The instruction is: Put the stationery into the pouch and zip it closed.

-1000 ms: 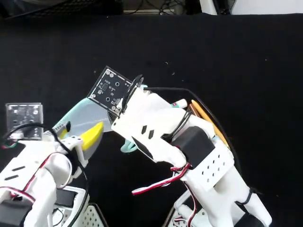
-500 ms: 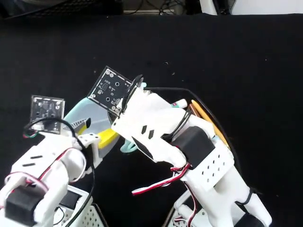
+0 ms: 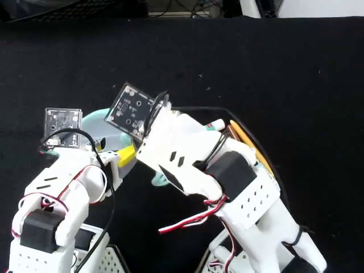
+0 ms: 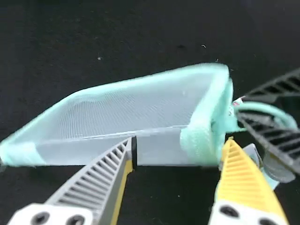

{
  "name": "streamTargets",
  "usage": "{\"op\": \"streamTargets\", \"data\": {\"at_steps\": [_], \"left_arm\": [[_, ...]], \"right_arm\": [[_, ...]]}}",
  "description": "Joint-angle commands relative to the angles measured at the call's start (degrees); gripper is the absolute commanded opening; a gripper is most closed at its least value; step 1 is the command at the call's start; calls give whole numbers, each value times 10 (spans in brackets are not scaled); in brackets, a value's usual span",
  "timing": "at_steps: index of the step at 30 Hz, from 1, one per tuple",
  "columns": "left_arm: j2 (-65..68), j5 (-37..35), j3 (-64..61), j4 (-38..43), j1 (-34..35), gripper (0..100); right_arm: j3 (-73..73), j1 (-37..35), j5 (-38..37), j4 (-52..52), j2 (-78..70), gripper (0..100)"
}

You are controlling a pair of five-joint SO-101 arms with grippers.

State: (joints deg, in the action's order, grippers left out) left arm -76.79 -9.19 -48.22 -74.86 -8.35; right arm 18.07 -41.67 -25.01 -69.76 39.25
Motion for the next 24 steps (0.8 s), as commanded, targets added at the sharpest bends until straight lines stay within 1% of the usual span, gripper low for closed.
{"op": "streamTargets", "data": {"at_steps": [1,9,13,18,22,24], "left_arm": [[-3,7,31,10,5,297],[-3,11,32,14,7,298],[0,57,31,15,9,298],[3,63,25,15,9,297],[-2,64,-21,45,11,297],[-2,64,-44,63,25,296]], "right_arm": [[-2,5,-11,-4,7,12],[-2,5,-14,-4,7,12],[-2,5,-14,-5,7,12],[-2,4,-14,-5,7,12],[-3,4,-13,-6,8,12],[-4,4,-14,-9,8,12]]}}
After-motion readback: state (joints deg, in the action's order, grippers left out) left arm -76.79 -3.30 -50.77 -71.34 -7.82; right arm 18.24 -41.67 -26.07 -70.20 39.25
